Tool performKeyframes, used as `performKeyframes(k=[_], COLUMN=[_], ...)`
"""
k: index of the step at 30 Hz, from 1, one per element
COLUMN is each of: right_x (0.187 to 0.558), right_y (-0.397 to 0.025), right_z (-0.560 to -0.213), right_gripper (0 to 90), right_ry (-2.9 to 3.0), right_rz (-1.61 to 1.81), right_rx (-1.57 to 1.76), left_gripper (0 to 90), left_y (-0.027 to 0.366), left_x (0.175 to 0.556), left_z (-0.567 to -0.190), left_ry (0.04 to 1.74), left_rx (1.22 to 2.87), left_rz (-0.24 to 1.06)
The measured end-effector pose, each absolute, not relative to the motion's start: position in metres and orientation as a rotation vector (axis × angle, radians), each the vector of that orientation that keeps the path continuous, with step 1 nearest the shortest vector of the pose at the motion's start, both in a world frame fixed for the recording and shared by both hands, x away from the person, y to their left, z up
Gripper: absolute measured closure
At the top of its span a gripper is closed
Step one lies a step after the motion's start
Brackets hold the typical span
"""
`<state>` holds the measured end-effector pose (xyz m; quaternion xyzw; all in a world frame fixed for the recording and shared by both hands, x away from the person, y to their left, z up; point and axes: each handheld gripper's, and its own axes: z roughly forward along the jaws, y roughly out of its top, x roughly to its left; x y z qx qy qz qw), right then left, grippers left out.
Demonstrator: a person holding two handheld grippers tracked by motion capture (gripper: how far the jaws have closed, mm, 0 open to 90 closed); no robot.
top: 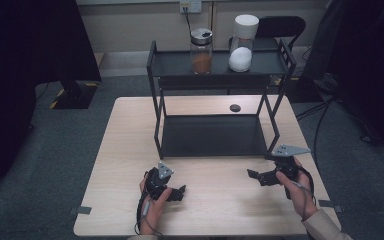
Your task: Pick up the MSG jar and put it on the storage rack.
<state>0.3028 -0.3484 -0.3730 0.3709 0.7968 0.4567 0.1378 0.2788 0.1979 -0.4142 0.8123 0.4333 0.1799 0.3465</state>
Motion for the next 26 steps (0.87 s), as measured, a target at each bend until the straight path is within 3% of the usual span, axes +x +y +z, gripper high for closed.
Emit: performKeyframes(k=[26], right_x=[0.293], right_y=[-0.362], right_z=[-0.405], right_gripper=[1.1], right_ry=[2.361], right_rz=[1.164], right_rx=[1.085], left_gripper=[0.0], left_y=[0.197], left_x=[0.279], left_z=[-0.414], left_ry=[1.128], left_rx=[2.108], left_rz=[0.467])
